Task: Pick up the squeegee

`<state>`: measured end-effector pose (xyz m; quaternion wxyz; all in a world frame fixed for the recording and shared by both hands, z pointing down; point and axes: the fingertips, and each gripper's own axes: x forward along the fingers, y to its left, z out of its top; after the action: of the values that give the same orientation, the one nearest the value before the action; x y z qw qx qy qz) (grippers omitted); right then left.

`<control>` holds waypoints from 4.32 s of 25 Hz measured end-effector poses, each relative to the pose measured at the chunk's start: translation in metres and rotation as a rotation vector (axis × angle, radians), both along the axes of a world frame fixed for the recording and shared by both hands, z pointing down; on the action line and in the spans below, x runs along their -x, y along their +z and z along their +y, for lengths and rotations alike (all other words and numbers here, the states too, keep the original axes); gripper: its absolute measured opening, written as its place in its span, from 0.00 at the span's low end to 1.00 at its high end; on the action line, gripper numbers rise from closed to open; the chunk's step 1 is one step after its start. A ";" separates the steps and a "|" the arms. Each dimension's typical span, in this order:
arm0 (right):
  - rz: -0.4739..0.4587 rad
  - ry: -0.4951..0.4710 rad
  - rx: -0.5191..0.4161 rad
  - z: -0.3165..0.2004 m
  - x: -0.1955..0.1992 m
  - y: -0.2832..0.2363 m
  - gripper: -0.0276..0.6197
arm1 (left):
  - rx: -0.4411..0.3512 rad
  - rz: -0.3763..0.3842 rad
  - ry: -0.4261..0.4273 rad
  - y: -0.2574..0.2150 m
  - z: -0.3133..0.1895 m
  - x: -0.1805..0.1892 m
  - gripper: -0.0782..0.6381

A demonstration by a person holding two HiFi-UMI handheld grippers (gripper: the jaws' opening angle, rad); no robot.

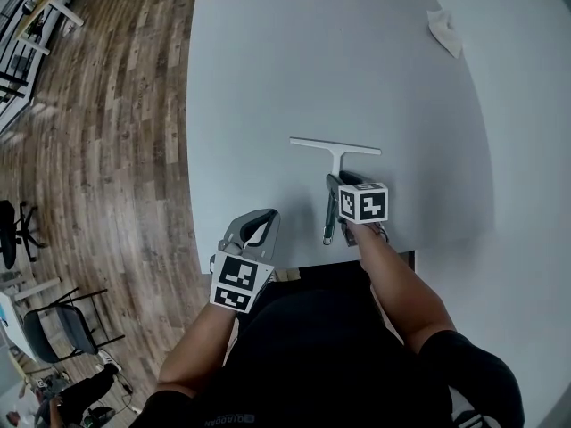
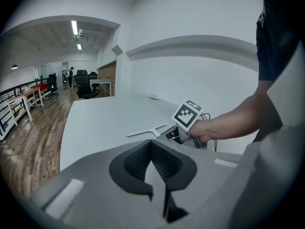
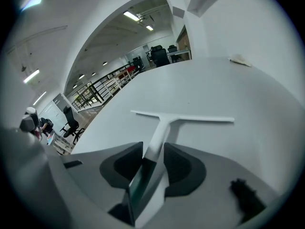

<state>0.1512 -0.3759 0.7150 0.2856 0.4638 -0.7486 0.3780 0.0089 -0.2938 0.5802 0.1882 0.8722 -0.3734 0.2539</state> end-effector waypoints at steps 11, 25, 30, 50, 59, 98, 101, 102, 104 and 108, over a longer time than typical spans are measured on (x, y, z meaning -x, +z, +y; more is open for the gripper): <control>0.031 -0.024 0.005 -0.009 0.010 0.016 0.27 | 0.000 0.020 -0.007 -0.005 0.006 0.005 0.12; -0.059 0.146 0.036 -0.005 0.009 0.010 0.20 | -0.077 0.036 -0.067 -0.037 0.047 0.063 0.12; -0.139 0.125 -0.046 0.013 0.045 -0.026 0.20 | -0.096 0.050 -0.083 -0.046 0.065 0.090 0.12; -0.435 -0.048 -0.438 0.178 0.161 -0.243 0.20 | -0.180 0.151 -0.023 -0.088 0.158 0.145 0.12; -0.386 -0.054 -0.508 0.216 0.141 -0.278 0.20 | -0.197 0.213 0.033 -0.111 0.174 0.107 0.12; -0.506 -0.229 -0.581 0.357 -0.100 -0.289 0.20 | -0.199 0.211 -0.175 -0.144 0.301 -0.144 0.12; -0.504 -0.227 -0.584 0.364 -0.093 -0.291 0.20 | -0.202 0.207 -0.158 -0.148 0.309 -0.140 0.12; -0.501 -0.225 -0.588 0.365 -0.092 -0.292 0.20 | -0.203 0.203 -0.152 -0.148 0.310 -0.139 0.12; -0.498 -0.211 -0.593 0.363 -0.088 -0.292 0.20 | -0.200 0.201 -0.144 -0.147 0.311 -0.134 0.12; -0.499 -0.170 -0.586 0.363 -0.087 -0.289 0.20 | -0.198 0.203 -0.116 -0.148 0.313 -0.131 0.12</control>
<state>0.2379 -0.0125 0.4261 -0.0195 0.3559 -0.9069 0.2246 0.1394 0.0191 0.4320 0.1526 0.8846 -0.4254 0.1150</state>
